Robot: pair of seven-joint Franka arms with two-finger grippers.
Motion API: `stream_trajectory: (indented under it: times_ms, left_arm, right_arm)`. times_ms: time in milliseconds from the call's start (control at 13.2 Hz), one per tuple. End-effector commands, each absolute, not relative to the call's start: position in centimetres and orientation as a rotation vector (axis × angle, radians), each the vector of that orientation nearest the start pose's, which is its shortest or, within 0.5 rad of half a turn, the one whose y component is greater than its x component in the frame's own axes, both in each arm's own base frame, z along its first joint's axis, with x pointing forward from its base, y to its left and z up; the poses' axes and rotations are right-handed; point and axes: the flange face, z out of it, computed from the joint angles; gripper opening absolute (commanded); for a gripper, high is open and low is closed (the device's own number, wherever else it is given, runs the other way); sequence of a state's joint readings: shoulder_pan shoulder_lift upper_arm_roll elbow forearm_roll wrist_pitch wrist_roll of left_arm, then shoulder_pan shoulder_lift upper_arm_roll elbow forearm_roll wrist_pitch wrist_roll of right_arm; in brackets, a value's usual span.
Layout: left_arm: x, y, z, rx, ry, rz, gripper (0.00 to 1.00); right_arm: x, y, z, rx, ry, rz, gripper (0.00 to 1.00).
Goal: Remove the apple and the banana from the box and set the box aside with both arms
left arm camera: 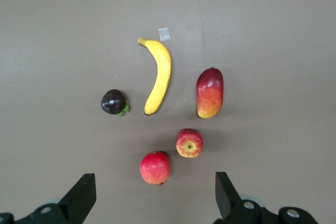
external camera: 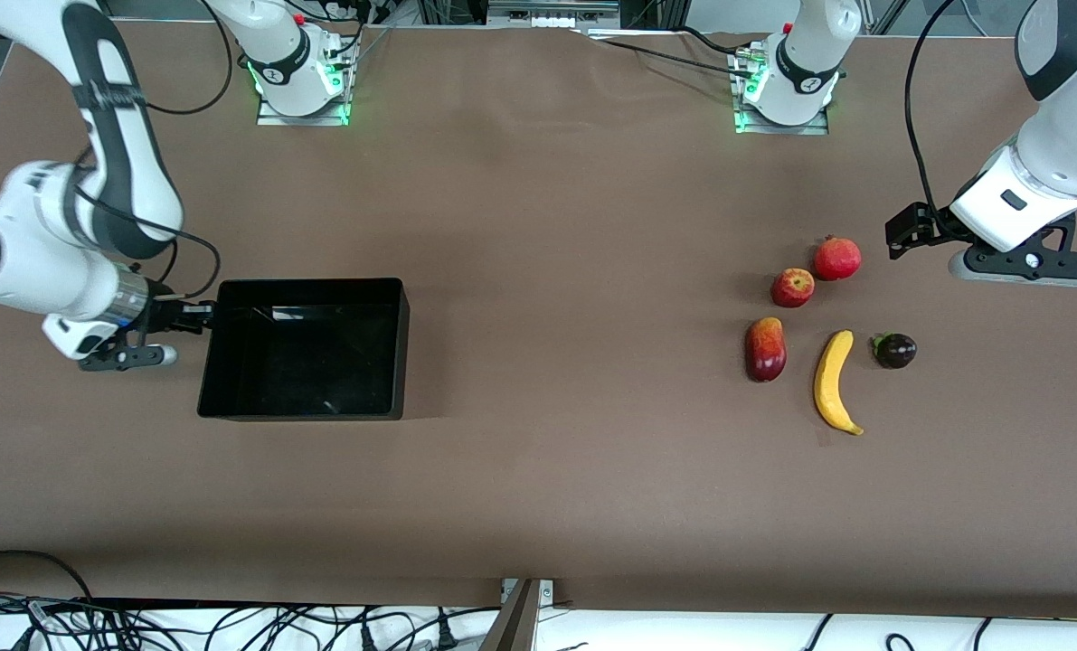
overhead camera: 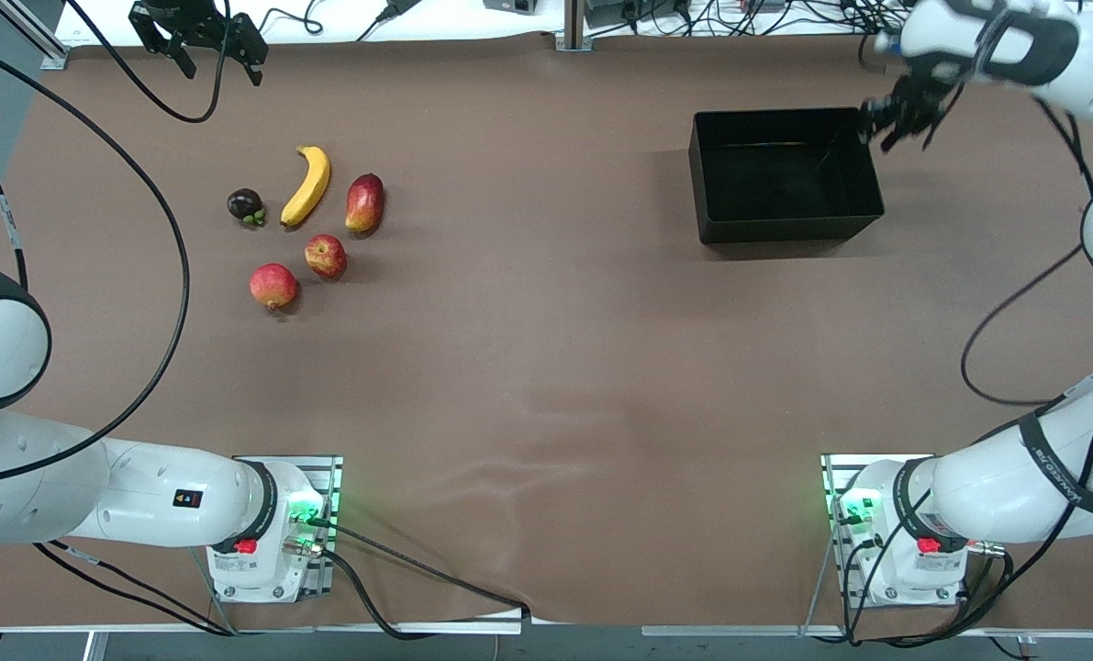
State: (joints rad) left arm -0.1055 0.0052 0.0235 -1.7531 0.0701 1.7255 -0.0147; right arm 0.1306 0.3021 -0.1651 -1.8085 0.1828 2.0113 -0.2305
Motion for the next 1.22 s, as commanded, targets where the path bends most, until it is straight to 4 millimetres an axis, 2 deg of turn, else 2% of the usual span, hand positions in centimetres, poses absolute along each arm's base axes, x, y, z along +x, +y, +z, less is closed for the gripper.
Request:
stream_trajectory:
  times_ms: [0, 76, 228, 304, 380, 684, 988, 1140]
  left_arm:
    - [55.7, -4.2, 55.7, -3.079, 0.111, 0.042, 1.00]
    - [55.7, -4.2, 55.7, -3.079, 0.111, 0.042, 1.00]
    - [55.7, -4.2, 55.7, -3.079, 0.111, 0.042, 1.00]
    - [55.7, -4.2, 55.7, -3.079, 0.111, 0.042, 1.00]
    - [55.7, -4.2, 55.7, -3.079, 0.111, 0.042, 1.00]
    - [55.8, -4.4, 56.5, -3.079, 0.112, 0.021, 1.00]
    - [55.7, -4.4, 56.4, -3.074, 0.115, 0.044, 1.00]
    - [55.8, -4.5, 56.5, -3.074, 0.117, 0.039, 1.00]
  right_arm:
    - [63.7, 1.5, 45.3, -3.019, -0.241, 0.117, 1.00]
    - [63.3, 2.3, 48.0, -3.030, -0.277, 0.101, 1.00]
    - [61.0, 3.8, 53.2, -3.035, -0.291, 0.066, 1.00]
    - [59.9, 3.8, 55.1, -3.032, -0.265, 0.063, 1.00]
    - [59.5, 3.7, 56.1, -3.026, -0.274, 0.058, 1.00]
    - [59.4, 3.7, 56.1, -3.025, -0.279, 0.062, 1.00]
    - [59.4, 3.7, 56.1, -3.021, -0.311, 0.060, 1.00]
    - [59.5, 3.7, 57.1, -3.027, -0.317, 0.038, 1.00]
